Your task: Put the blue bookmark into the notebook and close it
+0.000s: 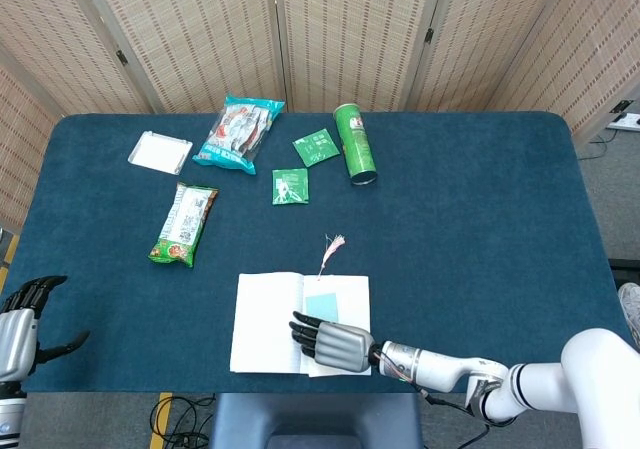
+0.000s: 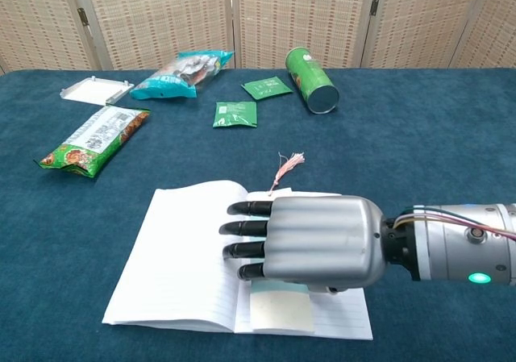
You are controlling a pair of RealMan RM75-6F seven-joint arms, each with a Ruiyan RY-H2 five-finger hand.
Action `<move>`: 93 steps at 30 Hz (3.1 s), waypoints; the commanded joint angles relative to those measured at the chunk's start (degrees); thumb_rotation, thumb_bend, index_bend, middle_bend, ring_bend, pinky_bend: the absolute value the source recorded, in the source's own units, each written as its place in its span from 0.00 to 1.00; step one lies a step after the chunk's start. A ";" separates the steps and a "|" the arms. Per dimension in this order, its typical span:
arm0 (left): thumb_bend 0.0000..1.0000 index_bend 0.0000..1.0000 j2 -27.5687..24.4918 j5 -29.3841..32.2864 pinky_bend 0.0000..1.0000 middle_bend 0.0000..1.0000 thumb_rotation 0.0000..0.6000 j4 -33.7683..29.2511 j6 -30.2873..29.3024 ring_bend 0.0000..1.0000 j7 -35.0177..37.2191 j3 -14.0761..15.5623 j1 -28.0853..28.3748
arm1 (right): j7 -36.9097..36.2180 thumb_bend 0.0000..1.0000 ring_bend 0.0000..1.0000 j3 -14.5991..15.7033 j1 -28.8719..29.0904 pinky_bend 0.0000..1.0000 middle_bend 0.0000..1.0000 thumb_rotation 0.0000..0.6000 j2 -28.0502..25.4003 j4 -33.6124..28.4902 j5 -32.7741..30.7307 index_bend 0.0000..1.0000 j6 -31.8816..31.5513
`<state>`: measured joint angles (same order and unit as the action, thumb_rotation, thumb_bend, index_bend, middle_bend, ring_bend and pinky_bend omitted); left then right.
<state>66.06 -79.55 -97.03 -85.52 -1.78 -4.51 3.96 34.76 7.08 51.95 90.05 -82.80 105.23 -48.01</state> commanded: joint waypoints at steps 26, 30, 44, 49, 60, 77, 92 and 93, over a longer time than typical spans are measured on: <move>0.17 0.22 0.18 -0.38 0.23 0.22 1.00 0.80 0.23 0.17 0.82 0.03 -0.22 | 4.17 0.25 0.00 -1.83 -1.93 0.00 0.08 1.00 1.09 -0.75 -2.45 0.10 1.28; 0.17 0.22 0.16 -0.52 0.23 0.22 1.00 0.76 0.33 0.17 0.81 -0.17 0.01 | 4.70 0.25 0.00 -1.81 -2.70 0.00 0.08 1.00 -0.14 -1.63 -2.84 0.10 0.62; 0.17 0.22 0.12 -0.81 0.23 0.22 1.00 0.56 0.92 0.17 -0.03 -1.16 1.30 | 2.44 0.25 0.00 -4.25 -6.73 0.00 0.08 1.00 -8.38 -5.76 -5.91 0.10 -6.40; 0.17 0.22 0.13 -2.50 0.23 0.22 1.00 1.18 1.53 0.17 -0.51 -1.15 2.45 | 1.56 0.25 0.00 -5.41 -8.57 0.00 0.08 1.00 -12.42 -7.46 -7.44 0.10 -9.24; 0.17 0.23 2.38 -11.38 0.23 0.22 1.00 8.04 4.42 0.17 2.05 -0.79 8.58 | 0.02 0.25 0.00 -6.13 -13.53 0.00 0.08 1.00 -20.78 -10.19 -11.50 0.10 -13.64; 0.14 0.18 8.20 -24.25 0.23 0.21 1.00 19.04 8.70 0.17 8.99 4.45 17.84 | -4.57 0.18 0.00 -7.59 -22.30 0.00 0.08 1.00 -28.07 -12.34 -18.25 0.09 -21.29; 0.14 0.14 15.23 -33.66 0.23 0.20 1.00 26.54 5.50 0.17 7.40 9.11 21.97 | -7.00 0.17 0.00 -8.40 -25.72 0.00 0.08 1.00 -28.95 -11.98 -19.62 0.09 -23.06; 0.14 0.14 15.75 -34.13 0.23 0.20 1.00 26.82 5.39 0.17 6.98 9.42 22.20 | -7.12 0.17 0.00 -8.46 -25.92 0.00 0.08 1.00 -28.95 -11.94 -19.55 0.09 -23.22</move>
<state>81.42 -113.35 -70.51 -80.02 5.53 4.59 25.87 27.70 -1.35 26.10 61.10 -94.76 85.65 -71.17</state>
